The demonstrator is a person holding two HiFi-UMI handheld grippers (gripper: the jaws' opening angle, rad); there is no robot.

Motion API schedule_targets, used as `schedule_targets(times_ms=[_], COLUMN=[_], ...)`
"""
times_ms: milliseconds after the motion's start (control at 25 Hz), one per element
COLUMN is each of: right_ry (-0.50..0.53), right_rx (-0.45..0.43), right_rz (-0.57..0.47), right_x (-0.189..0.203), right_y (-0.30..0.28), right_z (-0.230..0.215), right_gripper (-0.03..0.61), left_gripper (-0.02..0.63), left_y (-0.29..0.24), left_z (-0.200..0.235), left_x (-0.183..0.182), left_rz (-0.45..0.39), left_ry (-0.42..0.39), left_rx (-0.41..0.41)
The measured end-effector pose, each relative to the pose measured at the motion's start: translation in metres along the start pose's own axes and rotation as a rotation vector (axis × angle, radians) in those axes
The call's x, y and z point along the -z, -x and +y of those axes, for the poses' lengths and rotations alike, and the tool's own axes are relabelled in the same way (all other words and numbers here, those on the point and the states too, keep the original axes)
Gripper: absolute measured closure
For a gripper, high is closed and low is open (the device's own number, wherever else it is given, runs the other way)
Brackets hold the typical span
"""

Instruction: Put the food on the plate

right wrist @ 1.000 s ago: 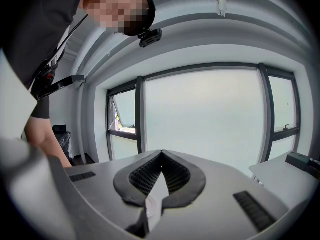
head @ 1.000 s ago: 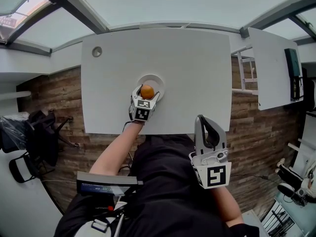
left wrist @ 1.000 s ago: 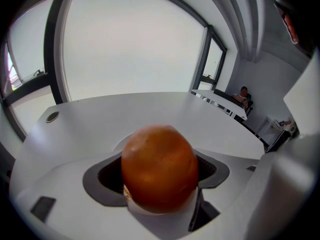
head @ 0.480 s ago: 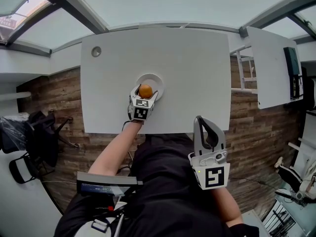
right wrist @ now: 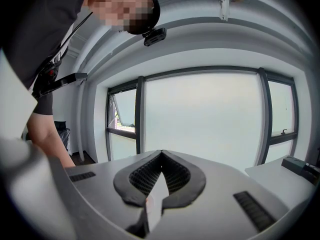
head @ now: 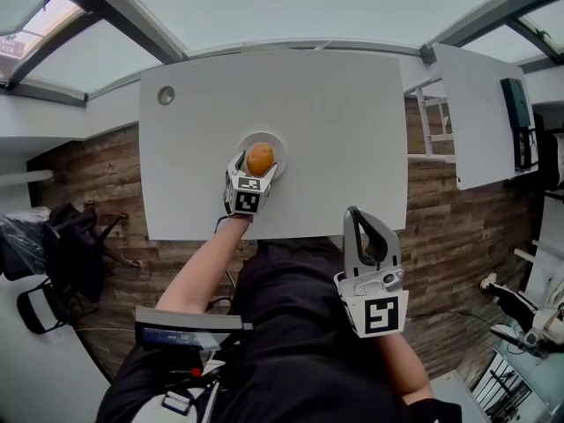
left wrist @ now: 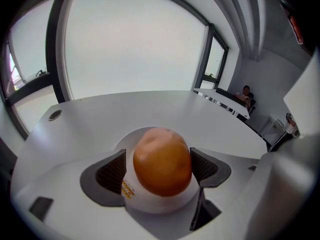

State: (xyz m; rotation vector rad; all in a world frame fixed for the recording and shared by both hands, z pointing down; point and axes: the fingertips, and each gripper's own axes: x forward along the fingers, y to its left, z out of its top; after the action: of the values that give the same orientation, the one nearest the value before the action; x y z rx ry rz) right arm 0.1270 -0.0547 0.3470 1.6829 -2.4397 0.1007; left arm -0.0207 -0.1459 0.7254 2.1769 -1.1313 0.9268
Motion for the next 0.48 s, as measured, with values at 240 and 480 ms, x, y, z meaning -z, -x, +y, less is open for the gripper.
schedule_targets(times_ms=[240,480], right_ry=[-0.035,-0.01], right_rx=[0.015,0.001], right_rz=[0.019,0.008], right_x=[0.005,0.0], right_y=[0.003,0.002], right_z=[-0.003,0.003], right_gripper=[0.581,0.581], left_gripper=[0.232,0.232], left_y=[0.001,0.01], left_z=[0.0,0.002], left_x=[0.001,-0.006], left_rz=[0.01,0.0], left_ry=[0.008,0.004], left_rx=[-0.003,-0.019])
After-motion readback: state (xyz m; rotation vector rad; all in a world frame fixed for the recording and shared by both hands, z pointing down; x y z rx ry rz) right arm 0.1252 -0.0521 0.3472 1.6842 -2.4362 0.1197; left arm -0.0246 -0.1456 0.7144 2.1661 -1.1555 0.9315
